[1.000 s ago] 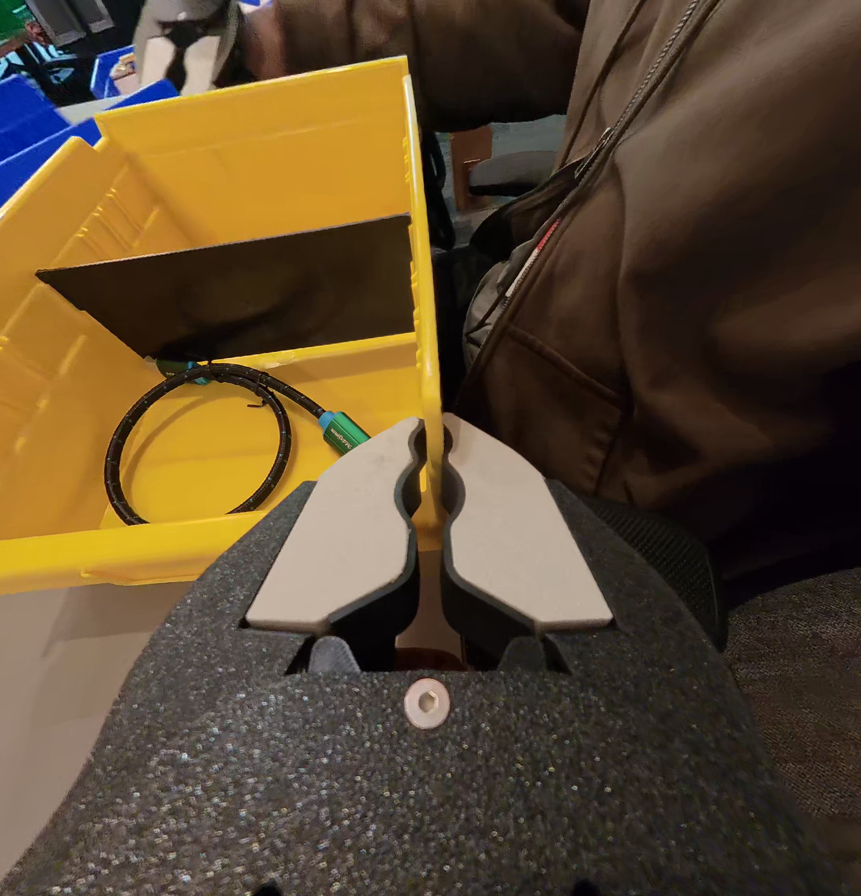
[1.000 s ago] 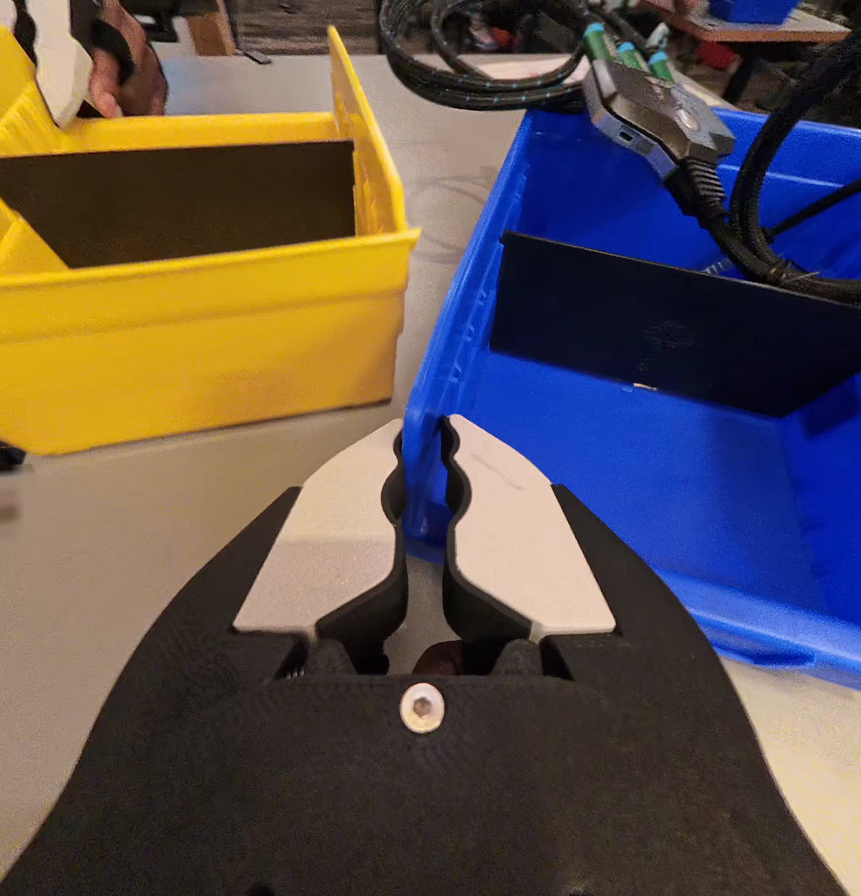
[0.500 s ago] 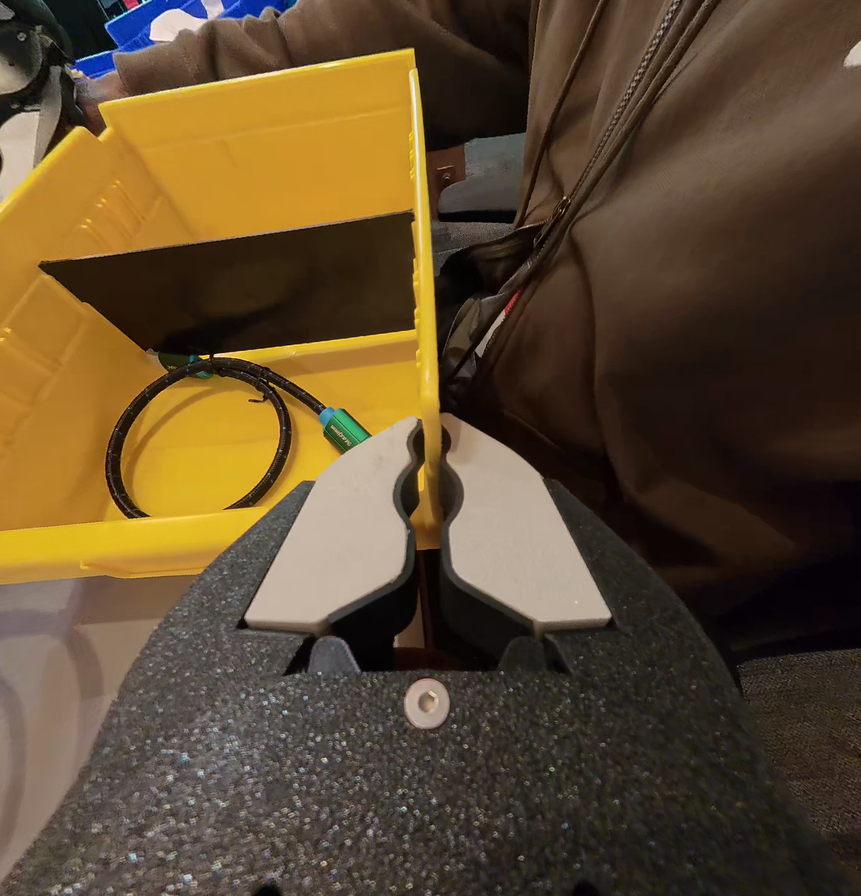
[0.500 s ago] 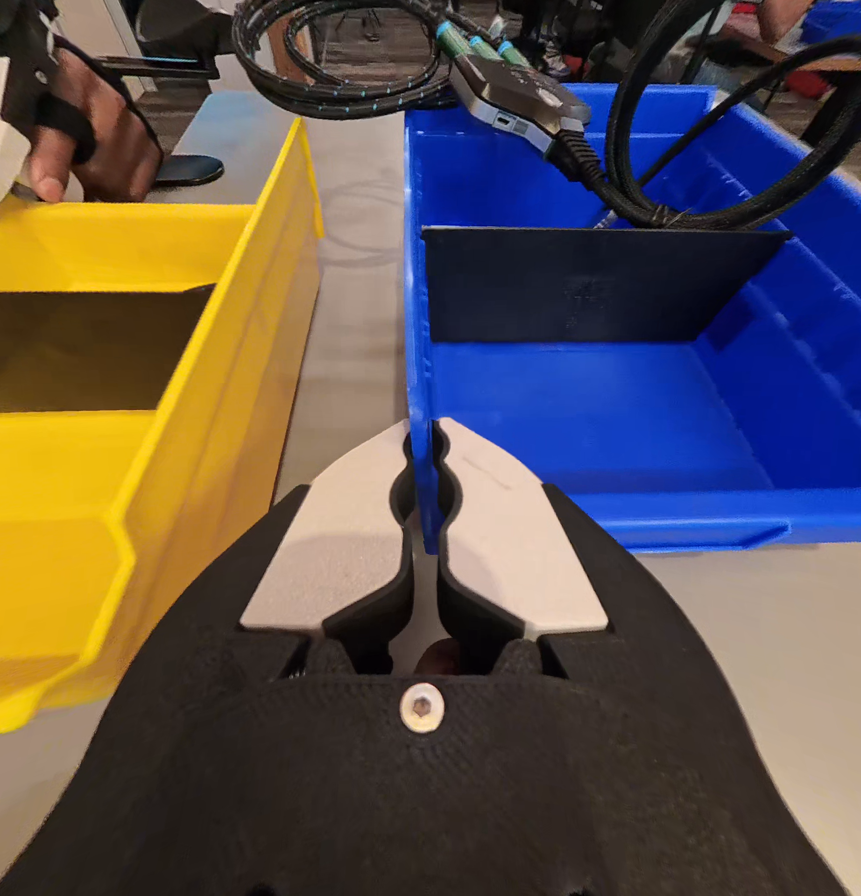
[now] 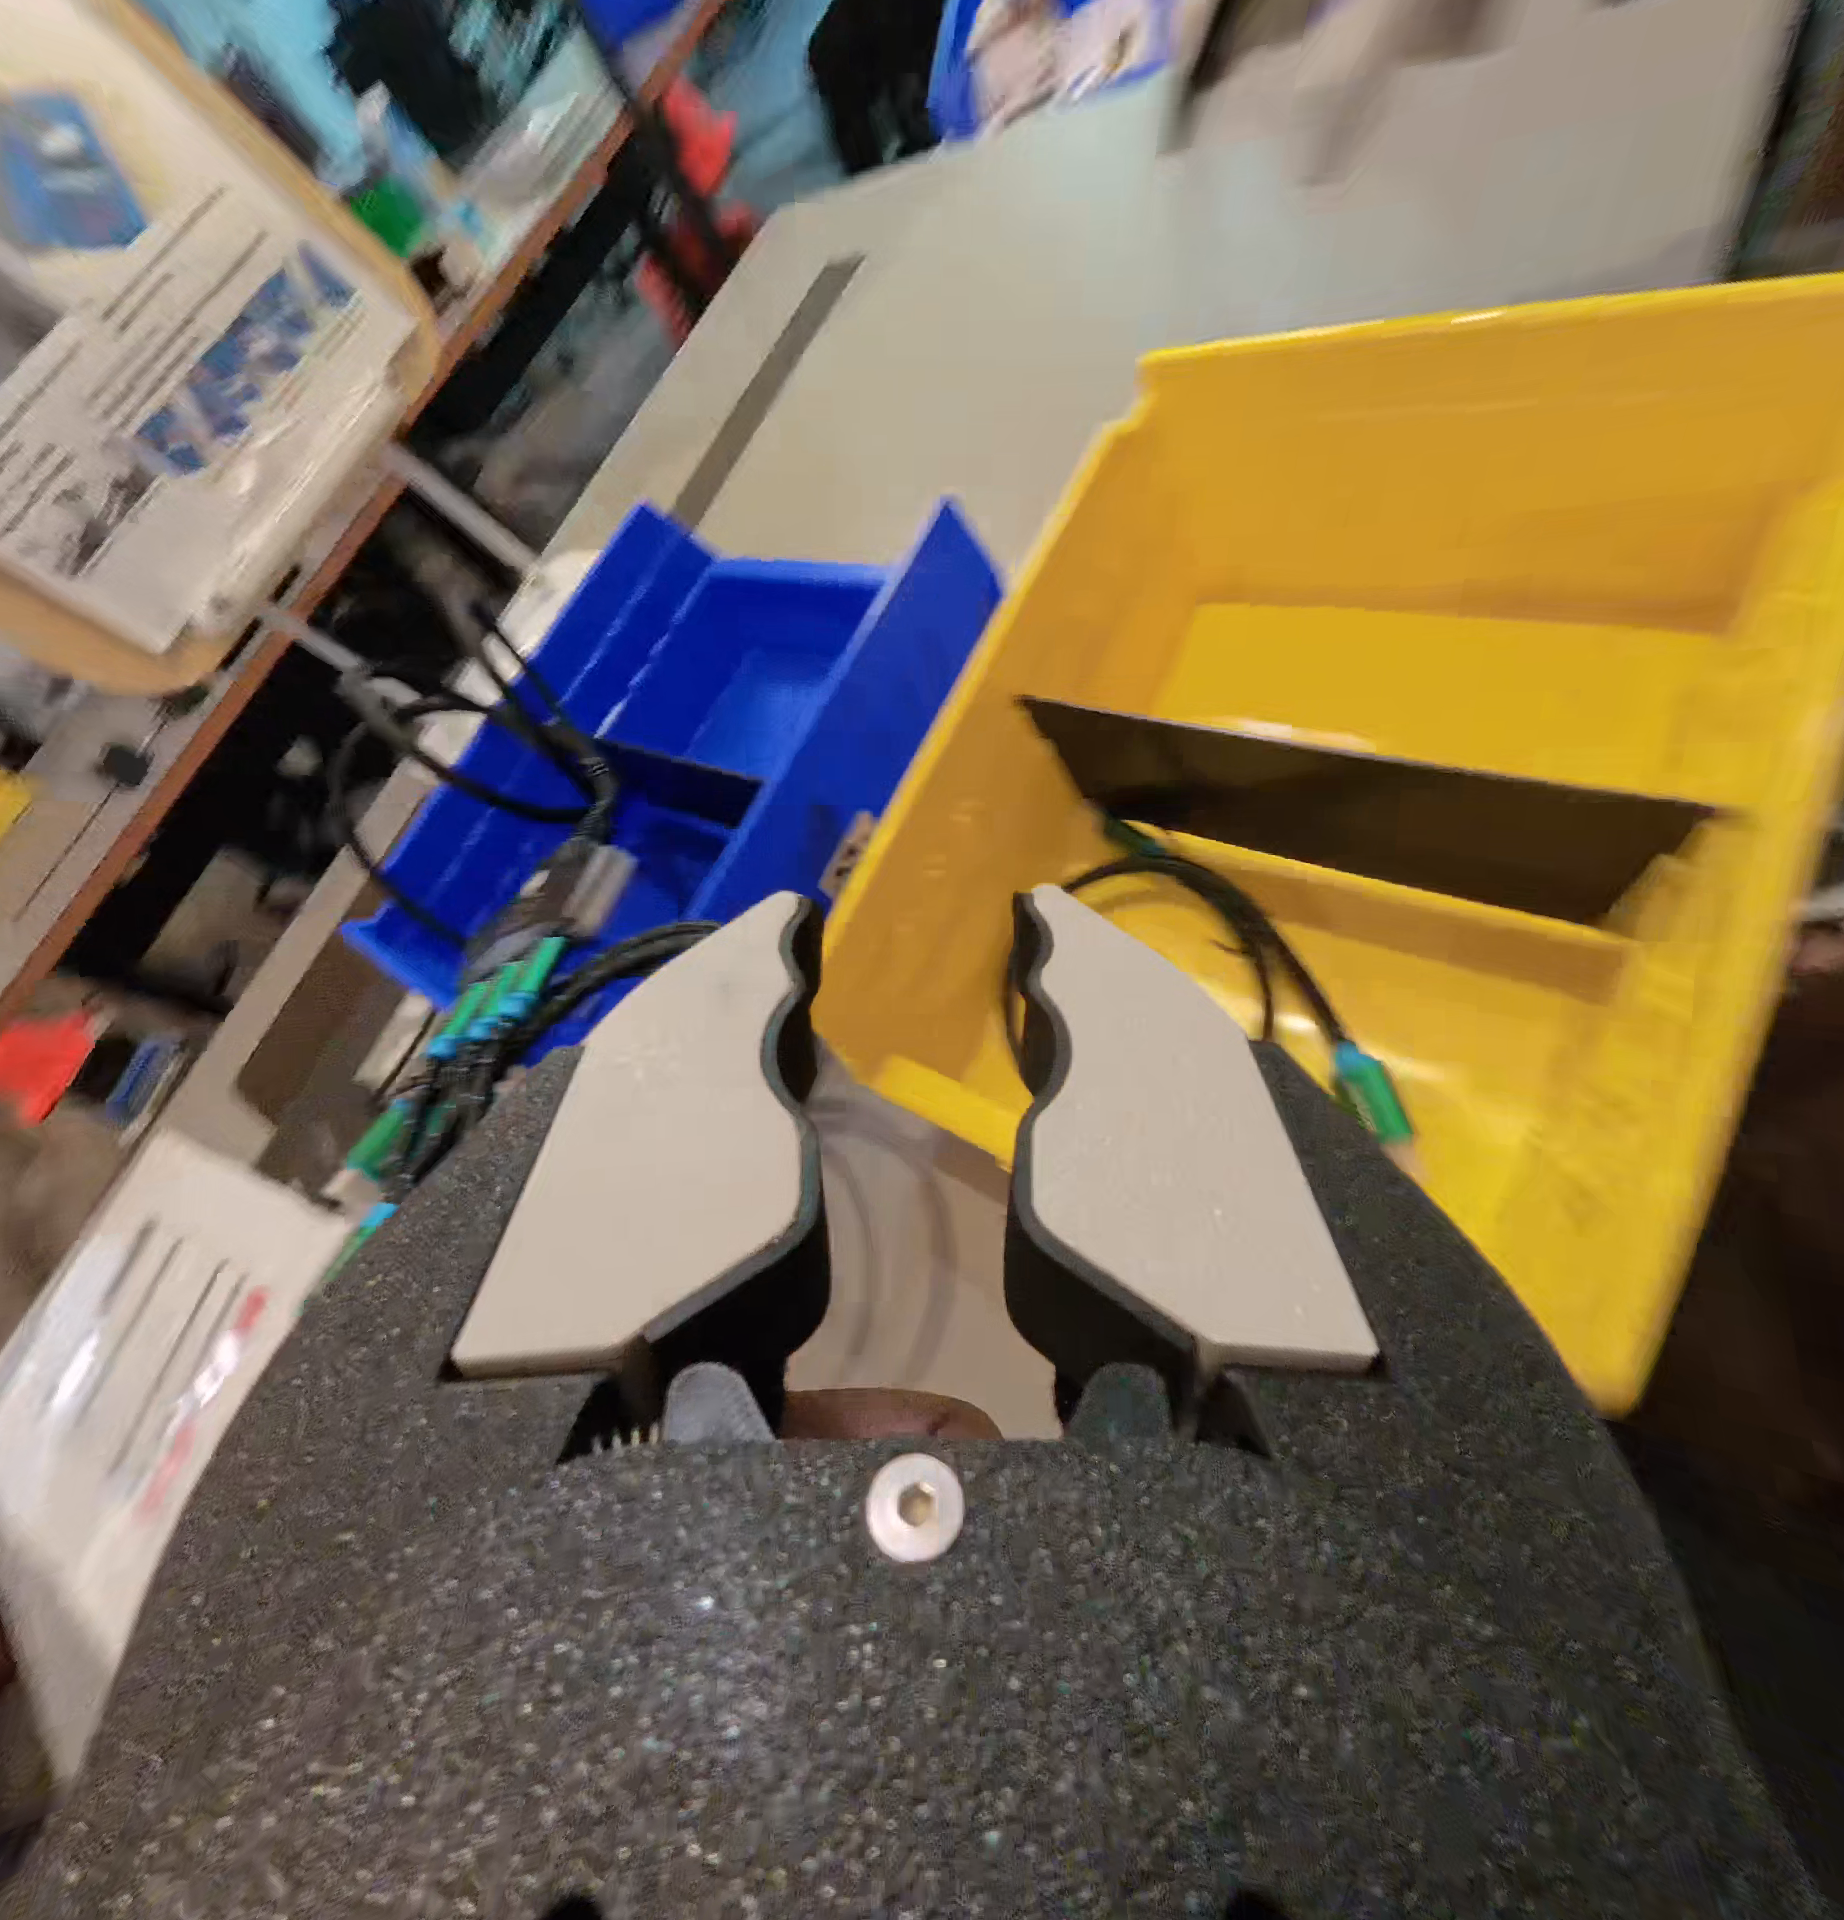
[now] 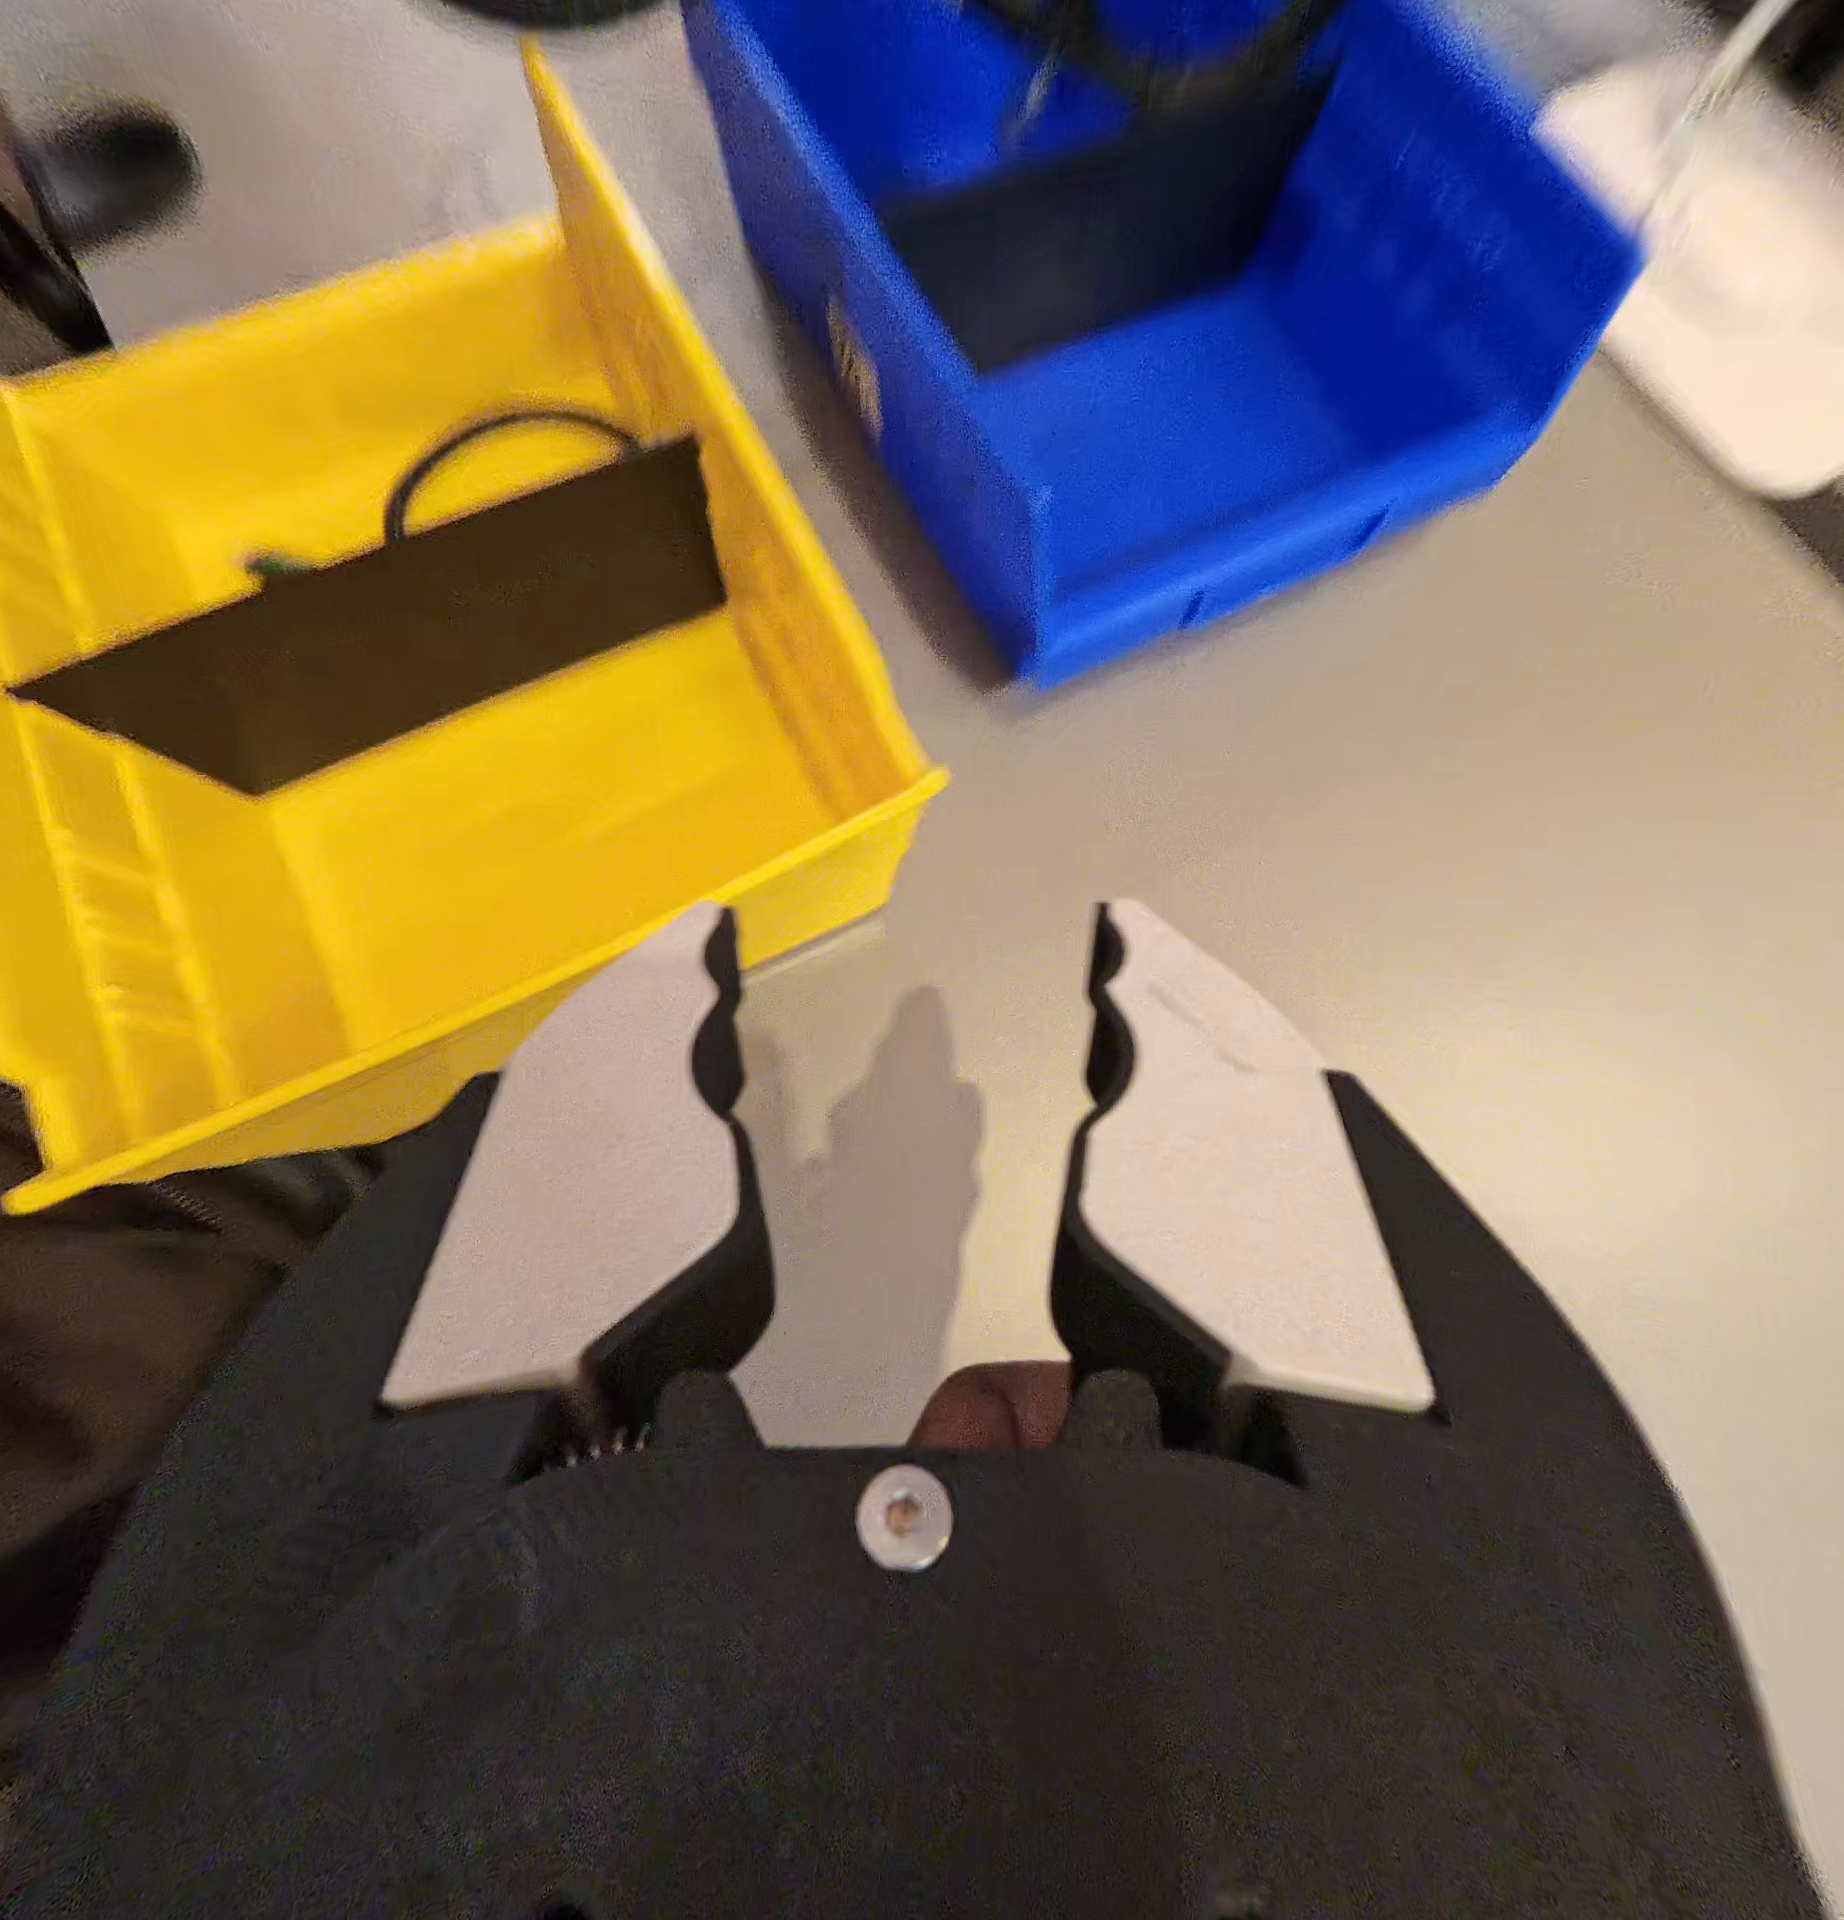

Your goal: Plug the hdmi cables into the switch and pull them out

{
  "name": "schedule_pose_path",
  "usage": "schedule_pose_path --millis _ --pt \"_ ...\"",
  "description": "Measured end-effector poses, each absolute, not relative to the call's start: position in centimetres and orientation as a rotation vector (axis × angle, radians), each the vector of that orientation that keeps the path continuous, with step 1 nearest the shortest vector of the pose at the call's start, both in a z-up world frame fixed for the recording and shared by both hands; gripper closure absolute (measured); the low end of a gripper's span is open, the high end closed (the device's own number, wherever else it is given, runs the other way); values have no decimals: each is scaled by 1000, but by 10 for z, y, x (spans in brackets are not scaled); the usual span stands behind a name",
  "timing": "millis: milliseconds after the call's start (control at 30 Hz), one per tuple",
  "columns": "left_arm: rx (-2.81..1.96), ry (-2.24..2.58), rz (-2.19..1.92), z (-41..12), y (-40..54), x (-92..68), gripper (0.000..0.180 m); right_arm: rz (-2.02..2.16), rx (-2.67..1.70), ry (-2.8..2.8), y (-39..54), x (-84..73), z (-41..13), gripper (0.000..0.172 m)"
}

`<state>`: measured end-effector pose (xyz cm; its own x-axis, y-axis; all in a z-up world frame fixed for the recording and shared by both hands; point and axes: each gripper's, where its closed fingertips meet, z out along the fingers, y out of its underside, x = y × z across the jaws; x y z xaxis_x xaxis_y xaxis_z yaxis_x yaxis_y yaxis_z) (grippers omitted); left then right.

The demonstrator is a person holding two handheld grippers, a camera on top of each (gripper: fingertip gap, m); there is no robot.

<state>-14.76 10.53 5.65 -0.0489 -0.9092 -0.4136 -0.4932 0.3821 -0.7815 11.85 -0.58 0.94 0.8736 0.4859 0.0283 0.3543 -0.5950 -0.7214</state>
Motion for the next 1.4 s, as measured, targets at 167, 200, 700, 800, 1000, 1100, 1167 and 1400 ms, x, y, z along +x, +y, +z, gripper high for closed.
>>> schedule_pose_path --millis 167,200,700,800,1000,1100,1167,1400 --pt "-1352 1819 -303 45 144 -59 143 351 -2377 -503 -39 57 -13 93" --pt "-1370 1874 -283 36 148 -42 142 363 -2388 -474 -39 52 -17 92" --pt "-1379 2365 -75 -62 155 49 173 371 -2518 -463 -25 74 -48 147" --pt "-1387 2421 -142 -62 155 37 175 327 -2571 -520 -27 96 -48 148" --pt "-1419 2461 -54 -63 184 -8 174 131 -2692 -647 -40 163 -49 152" --pt "-1435 2474 -12 -63 199 -40 173 -9 -2750 -696 -46 204 -49 154" --pt "-1437 2484 20 -63 207 -64 172 -101 -2787 -705 -48 232 -48 155" --pt "-1484 2526 141 -62 228 -164 166 -326 -2868 -595 -36 323 -49 158"
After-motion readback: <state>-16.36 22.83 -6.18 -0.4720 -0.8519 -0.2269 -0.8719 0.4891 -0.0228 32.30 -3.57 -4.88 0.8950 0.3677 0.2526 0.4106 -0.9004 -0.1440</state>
